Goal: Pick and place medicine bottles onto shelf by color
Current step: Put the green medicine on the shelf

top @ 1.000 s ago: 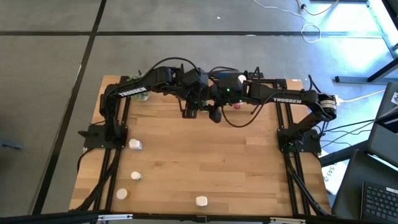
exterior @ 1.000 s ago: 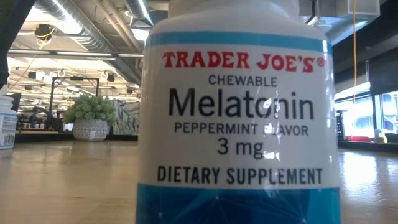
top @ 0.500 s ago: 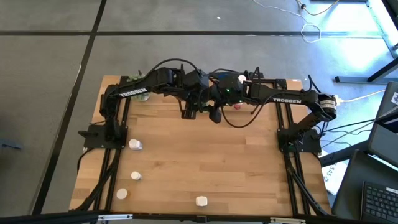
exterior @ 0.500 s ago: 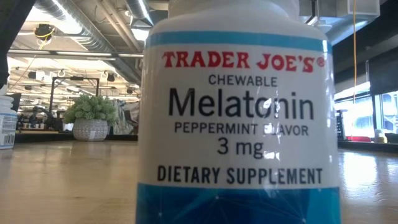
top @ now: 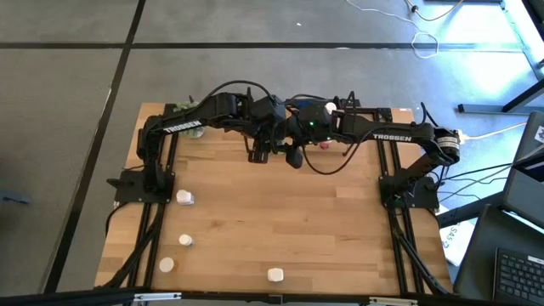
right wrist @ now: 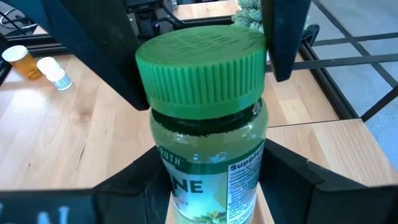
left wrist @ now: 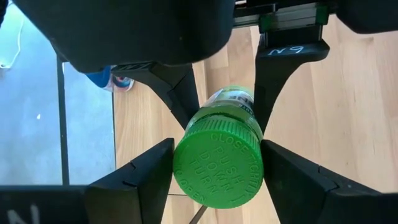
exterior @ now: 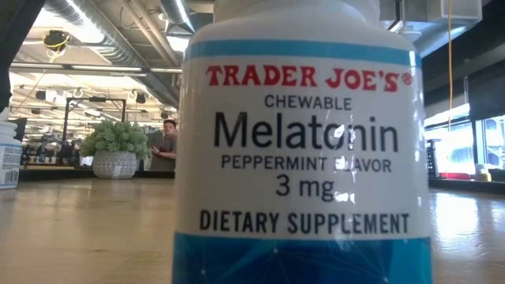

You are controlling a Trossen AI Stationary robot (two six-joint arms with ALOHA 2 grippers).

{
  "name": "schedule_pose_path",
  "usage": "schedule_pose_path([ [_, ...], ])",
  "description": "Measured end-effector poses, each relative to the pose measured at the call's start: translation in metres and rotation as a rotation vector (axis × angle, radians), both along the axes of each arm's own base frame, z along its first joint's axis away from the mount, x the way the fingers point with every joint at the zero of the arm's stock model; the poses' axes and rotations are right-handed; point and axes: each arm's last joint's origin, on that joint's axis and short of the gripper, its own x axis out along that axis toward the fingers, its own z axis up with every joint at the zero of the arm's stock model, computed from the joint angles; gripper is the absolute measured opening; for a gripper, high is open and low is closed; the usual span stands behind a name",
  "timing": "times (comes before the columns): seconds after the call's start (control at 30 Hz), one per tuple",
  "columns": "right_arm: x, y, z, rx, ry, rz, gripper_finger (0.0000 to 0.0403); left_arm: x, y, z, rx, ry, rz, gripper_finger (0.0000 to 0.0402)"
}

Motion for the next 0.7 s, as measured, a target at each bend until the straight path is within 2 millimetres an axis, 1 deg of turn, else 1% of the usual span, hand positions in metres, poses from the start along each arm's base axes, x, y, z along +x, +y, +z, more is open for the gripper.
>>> schedule_pose_path([
  [0.7,0.0001,0.0,0.0002,0.0,-0.001,-0.001,0.0202,0.0022,0.0004,0.0013,0.003,-0.028,0.003,0.0224],
])
